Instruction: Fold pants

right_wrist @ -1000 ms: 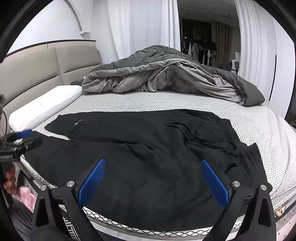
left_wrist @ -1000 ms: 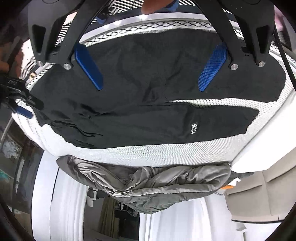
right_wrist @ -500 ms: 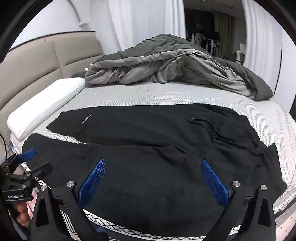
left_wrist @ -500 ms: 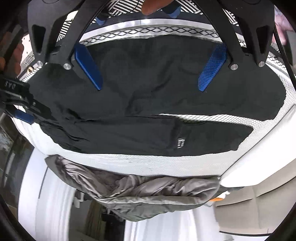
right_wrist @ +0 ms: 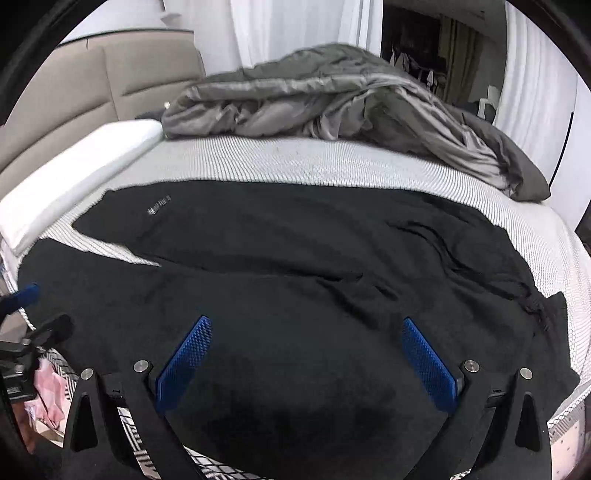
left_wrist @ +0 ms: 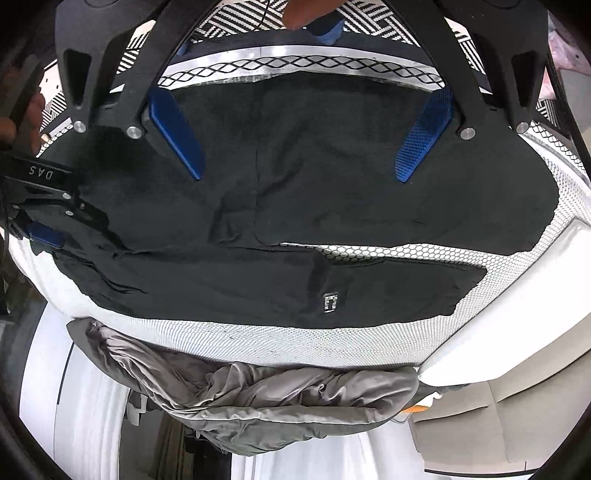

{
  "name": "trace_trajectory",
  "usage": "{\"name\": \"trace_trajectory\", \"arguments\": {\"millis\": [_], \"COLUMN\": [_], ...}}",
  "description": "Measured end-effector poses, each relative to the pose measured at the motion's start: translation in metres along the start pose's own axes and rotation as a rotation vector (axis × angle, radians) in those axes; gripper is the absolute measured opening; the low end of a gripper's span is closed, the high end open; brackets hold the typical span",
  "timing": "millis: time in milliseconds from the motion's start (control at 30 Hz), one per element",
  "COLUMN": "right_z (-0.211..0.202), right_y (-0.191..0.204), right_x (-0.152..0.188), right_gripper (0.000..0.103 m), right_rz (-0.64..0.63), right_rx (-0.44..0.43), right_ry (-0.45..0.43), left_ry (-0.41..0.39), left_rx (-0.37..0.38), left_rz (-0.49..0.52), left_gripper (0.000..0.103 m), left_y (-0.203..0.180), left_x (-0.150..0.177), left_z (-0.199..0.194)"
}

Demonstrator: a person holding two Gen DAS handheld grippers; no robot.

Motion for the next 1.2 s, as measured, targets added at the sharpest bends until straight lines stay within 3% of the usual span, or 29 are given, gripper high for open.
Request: {"name": "trace_trajectory", "arguments": {"millis": [733, 967, 1067, 1200], "right_z": [-0.009, -0.023, -0.039, -0.032], "right_y": [-0.006, -0.044, -0.062, -0.105], "right_x": [-0.002, 0.008, 0.014, 0.034], "right_gripper": [0.103, 0.103, 0.103, 0.103], "right_rz": [-0.019, -0.001, -0.020, 0.024], "right_rx": [0.002, -0.012, -0.079, -0.048], "right_ry": [-0.032, -0.063, -0.182, -0.144], "left_ry": [-0.058, -0.082, -0.069, -0.061], "left_rx": [0.009, 0.006, -0.043, -0.101], "left_rz": [-0.012, -0.077, -0.082, -0.040], "left_gripper": [0.102, 0.102, 0.102, 0.102], "left_y": [0.016, 0.037, 0.048, 0.051], "left_x": [-0.006, -0.009, -0.004, 0.001], "left_z": [-0.017, -0.024, -0.021, -0.019]}}
Point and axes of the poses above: each gripper's, at about its wrist camera, not at the fingertips, and z roughly the way its jaws point, y to its left, x to its underside, the point moved 10 cm from there along z, roughly the way its jaws point, and after that the axes turned 4 degrees about z, right-handed, at the moved point
